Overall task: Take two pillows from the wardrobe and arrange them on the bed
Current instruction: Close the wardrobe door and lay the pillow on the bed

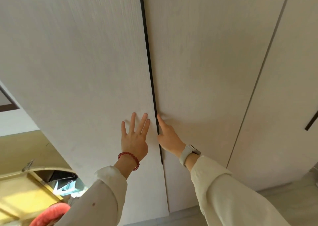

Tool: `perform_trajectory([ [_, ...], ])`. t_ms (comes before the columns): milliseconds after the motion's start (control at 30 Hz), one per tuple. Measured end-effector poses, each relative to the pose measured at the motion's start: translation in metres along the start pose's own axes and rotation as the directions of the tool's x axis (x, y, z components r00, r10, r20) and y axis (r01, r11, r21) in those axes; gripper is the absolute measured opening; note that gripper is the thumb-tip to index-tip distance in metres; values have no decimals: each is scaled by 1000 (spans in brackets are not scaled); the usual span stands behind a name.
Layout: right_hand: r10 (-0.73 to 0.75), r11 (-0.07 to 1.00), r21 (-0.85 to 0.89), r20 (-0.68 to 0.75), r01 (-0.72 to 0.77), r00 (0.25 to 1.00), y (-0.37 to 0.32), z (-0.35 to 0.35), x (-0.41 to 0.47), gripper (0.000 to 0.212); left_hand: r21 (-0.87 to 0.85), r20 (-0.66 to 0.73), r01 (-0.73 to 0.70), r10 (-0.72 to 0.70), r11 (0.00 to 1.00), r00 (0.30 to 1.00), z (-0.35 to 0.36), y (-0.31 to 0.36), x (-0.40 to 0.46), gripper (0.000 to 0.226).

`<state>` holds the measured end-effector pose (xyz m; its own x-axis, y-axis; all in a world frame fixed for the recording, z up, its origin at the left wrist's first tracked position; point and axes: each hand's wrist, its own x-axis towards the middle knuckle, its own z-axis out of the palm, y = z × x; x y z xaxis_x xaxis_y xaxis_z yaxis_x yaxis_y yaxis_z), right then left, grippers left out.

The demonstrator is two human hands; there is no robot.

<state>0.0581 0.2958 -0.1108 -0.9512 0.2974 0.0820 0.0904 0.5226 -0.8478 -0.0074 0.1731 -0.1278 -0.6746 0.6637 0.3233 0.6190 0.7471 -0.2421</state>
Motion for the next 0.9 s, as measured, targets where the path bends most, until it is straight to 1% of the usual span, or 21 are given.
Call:
perform_trajectory([
  [167, -89, 970, -233, -50, 75, 995, 7, 2, 7, 74, 37, -18, -20, 21, 999, 1000, 13, -6, 7, 80],
  [200, -105, 959, -271, -65, 84, 992, 8, 3, 7, 75, 42, -27, -31, 32, 999, 999, 14, -8, 7, 81],
  [233, -119, 959, -268, -76, 95, 990, 9, 4, 7, 74, 47, -46, -44, 47, 998, 998, 14, -10, 8, 83],
  [267, -124, 972, -209, -78, 105, 989, 9, 5, 7, 73, 42, -73, -55, 58, 998, 996, 12, -10, 8, 83],
  [333, -101, 995, -3, -56, 101, 993, 9, 6, 5, 71, 8, -123, -74, 75, 997, 990, 9, -10, 7, 78],
  [400, -67, 988, 139, -31, 71, 997, 10, 6, 3, 71, 1, -159, -88, 87, 996, 983, 12, -11, 6, 75],
  [600, 25, 978, 207, 60, -37, 998, 5, -10, 16, 65, -28, -183, -89, 82, 996, 980, 25, -14, 15, 79],
  [633, 19, 982, 186, 52, -29, 998, 4, -11, 17, 63, -29, -188, -89, 82, 996, 979, 27, -15, 17, 79],
  [667, -6, 992, 123, 27, 3, 1000, 3, -11, 18, 61, -32, -194, -90, 82, 995, 978, 29, -16, 18, 79],
  [733, -94, 988, -127, -41, 88, 995, 5, -9, 19, 60, -40, -205, -98, 87, 994, 975, 33, -17, 20, 79],
  [800, -168, 900, -418, -76, 122, 983, 8, -9, 22, 64, -43, -204, -100, 89, 994, 975, 32, -16, 22, 79],
  [833, -185, 854, -505, -80, 120, 980, 10, -8, 22, 66, -50, -205, -98, 86, 994, 975, 31, -16, 23, 78],
  [867, -191, 831, -543, -80, 117, 978, 12, -8, 21, 67, -67, -209, -95, 79, 993, 975, 29, -15, 23, 76],
  [900, -186, 831, -544, -82, 112, 979, 15, -8, 19, 67, -97, -218, -92, 69, 991, 973, 28, -13, 23, 73],
])
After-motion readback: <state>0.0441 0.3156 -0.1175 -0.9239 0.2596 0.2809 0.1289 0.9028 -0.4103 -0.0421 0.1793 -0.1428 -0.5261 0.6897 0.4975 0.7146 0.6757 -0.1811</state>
